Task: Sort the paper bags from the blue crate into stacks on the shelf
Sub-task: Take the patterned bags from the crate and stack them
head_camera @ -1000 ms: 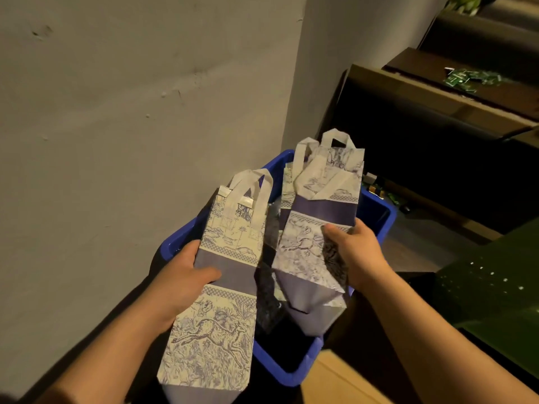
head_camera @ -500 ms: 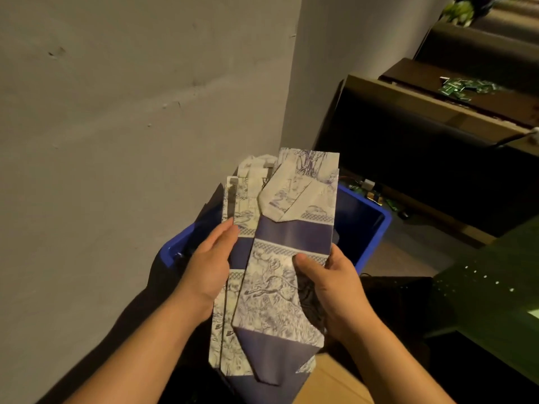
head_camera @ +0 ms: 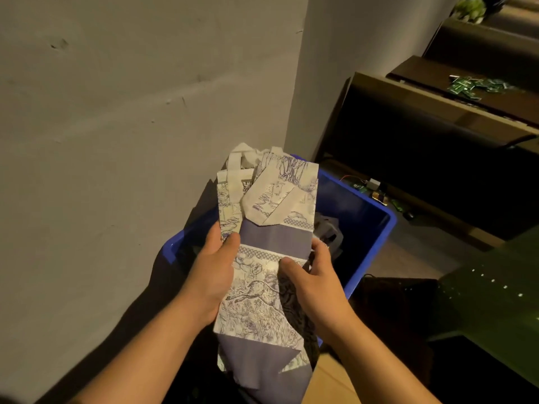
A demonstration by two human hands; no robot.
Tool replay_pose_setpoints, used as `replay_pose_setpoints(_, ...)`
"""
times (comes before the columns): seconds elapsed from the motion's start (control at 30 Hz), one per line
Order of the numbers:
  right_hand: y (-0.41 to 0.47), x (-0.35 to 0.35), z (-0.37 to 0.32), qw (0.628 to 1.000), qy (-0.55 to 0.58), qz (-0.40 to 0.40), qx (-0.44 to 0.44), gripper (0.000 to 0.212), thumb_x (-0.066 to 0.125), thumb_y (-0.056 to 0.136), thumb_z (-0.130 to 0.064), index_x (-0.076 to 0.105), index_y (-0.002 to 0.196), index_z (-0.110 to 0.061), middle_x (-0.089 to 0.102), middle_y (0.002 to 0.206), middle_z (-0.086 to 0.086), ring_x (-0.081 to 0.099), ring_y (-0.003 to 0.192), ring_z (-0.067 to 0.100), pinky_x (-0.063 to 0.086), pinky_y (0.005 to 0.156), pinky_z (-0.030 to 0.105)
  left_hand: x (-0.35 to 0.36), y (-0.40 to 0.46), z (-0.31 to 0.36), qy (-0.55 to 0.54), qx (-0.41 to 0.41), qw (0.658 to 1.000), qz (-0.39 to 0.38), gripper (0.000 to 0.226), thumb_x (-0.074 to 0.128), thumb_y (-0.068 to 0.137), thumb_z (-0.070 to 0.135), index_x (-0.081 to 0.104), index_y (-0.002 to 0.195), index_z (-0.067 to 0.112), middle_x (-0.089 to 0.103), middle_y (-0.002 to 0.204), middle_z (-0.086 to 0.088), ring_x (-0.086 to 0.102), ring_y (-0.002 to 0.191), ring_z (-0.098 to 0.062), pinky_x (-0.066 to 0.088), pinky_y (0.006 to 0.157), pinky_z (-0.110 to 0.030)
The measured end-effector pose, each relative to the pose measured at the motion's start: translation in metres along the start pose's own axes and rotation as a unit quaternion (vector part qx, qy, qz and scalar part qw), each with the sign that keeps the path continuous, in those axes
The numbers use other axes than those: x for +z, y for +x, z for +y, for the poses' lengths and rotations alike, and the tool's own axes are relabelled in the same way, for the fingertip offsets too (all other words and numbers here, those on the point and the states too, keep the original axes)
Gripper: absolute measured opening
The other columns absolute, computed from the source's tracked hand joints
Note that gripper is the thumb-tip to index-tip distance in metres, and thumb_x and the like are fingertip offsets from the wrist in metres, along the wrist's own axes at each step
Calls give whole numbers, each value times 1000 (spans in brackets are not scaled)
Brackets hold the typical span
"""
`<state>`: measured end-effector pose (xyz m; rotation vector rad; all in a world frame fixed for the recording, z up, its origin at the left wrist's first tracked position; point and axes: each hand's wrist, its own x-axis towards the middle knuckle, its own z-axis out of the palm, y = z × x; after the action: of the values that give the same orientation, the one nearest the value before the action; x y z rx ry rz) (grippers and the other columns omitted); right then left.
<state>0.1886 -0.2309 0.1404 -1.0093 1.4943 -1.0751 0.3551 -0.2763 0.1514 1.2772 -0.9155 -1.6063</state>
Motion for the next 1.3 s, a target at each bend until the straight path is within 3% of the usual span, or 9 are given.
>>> replay_pose_setpoints(0.27,6,-11,-3,990,114,81,-26,19,52,106,-12,60,120,-24,76,105,0,72,98,20,59,79,28,-13,6,-5,65,-16,997,25,39,47,108,14,57,131,44,71,127,13,64,123,-11,45,113,-46)
replay_pose_setpoints(0.4,2,-7,3,998,10,23,-52,34,55,106,-23,58,130,-46,71,123,-6,70,111,18,55,100,51,-12,4,-5,41,-28,999,2,40,53,107,19,55,135,48,72,128,10,66,122,-16,53,103,-46)
replay_pose_setpoints(0.67,1,4,1,998,-52,-11,-24,55,59,102,-28,41,148,-51,61,136,-27,63,119,1,52,105,40,0,1,-3,-10,-45,999,7,48,47,101,59,55,143,36,70,130,5,65,123,-18,49,108,-47)
replay_pose_setpoints(0.87,5,6,-2,999,-26,-24,-35,55,58,103,-20,40,145,-50,63,131,-28,63,119,0,52,102,35,-1,4,-3,23,-81,996,-33,40,59,103,24,51,142,29,76,118,-1,75,104,-19,58,82,-37)
replay_pose_setpoints(1.0,16,11,-1,996,3,-67,52,47,51,105,-46,40,150,-47,54,144,-27,56,131,5,45,111,37,-20,10,0,108,-69,992,-7,38,65,99,11,59,131,31,79,109,4,76,98,-17,59,81,-38)
replay_pose_setpoints(1.07,33,8,5,988,51,5,149,45,48,106,-48,50,146,-29,63,131,-8,65,113,19,53,94,39,-31,12,1,142,-78,987,-6,37,67,98,10,61,127,32,79,107,4,77,95,-16,60,82,-39)
replay_pose_setpoints(1.2,69,8,11,953,38,87,287,29,54,102,-23,35,93,-3,47,97,19,43,86,29,38,71,42,-48,16,0,224,-91,970,-9,40,71,95,15,58,126,37,77,108,5,76,96,-17,60,87,-45)
replay_pose_setpoints(1.23,80,8,19,943,34,94,317,47,55,101,-18,29,138,-4,50,99,25,43,87,29,37,73,42,-51,17,0,239,-92,967,-9,39,71,95,16,58,125,38,77,108,6,76,95,-16,60,85,-42)
replay_pose_setpoints(1.3,99,13,30,932,12,118,341,31,58,97,-16,55,121,3,59,127,25,57,95,30,48,82,39,-54,19,-1,254,-97,962,-7,38,70,95,16,58,124,36,76,108,6,75,95,-16,60,85,-41)
